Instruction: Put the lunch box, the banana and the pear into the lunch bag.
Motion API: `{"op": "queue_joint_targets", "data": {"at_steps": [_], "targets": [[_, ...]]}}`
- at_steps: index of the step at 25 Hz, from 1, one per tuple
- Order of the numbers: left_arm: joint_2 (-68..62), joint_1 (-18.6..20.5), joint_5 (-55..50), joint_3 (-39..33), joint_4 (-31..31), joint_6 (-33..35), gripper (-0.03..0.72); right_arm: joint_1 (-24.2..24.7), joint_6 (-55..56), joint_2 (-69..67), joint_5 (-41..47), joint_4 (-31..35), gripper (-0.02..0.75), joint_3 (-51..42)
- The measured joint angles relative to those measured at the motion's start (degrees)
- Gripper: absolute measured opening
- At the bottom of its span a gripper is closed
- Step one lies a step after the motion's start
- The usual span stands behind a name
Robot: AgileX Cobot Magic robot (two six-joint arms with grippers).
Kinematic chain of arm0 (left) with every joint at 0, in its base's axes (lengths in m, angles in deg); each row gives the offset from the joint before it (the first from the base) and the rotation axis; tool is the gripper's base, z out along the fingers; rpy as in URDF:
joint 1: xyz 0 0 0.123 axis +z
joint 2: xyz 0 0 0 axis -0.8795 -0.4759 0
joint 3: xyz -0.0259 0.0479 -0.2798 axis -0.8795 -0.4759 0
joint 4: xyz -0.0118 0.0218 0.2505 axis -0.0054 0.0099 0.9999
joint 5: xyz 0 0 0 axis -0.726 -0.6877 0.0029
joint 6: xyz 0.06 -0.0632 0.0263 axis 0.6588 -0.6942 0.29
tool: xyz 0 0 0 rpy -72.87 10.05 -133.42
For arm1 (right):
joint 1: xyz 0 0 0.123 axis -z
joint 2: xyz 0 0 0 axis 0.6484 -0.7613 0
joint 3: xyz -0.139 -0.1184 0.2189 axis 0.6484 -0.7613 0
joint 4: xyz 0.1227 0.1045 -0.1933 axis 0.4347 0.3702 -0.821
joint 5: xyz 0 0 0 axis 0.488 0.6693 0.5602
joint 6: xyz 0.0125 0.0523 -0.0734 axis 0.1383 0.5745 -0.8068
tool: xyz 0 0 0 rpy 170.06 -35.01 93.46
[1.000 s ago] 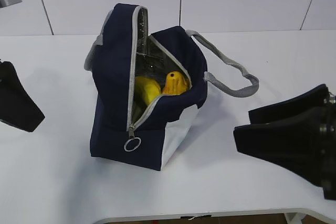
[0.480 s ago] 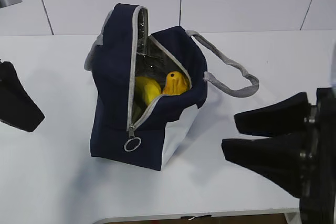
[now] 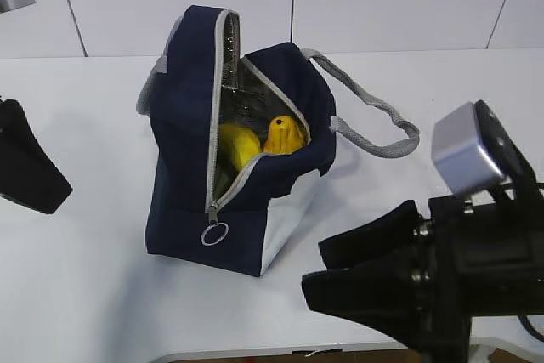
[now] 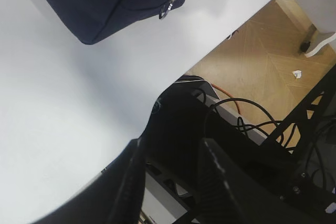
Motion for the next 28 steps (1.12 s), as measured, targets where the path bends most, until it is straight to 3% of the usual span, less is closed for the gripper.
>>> {"op": "queue_joint_targets", "data": {"at_steps": [3,6,13,20,28], "targets": [[0.00,0.00,0.00,0.00,0.00,0.00,0.242,0.00,-0.34,-3.18,0.57,6.71,0.402,0.00],[0.00,0.00,0.00,0.00,0.00,0.00,0.242,0.00,-0.86,-6.18,0.68,8.59,0.403,0.00],[0.00,0.00,0.00,0.00,0.13,0.00,0.242,0.00,-3.62,-13.75,0.67,9.18,0.403,0.21],[0.00,0.00,0.38,0.00,0.13,0.00,0.242,0.00,-22.73,-22.23,9.54,9.42,0.403,1.26],[0.00,0.00,2.40,0.00,0.17,0.00,0.242,0.00,-25.74,-28.82,10.27,9.50,0.403,8.57]]}}
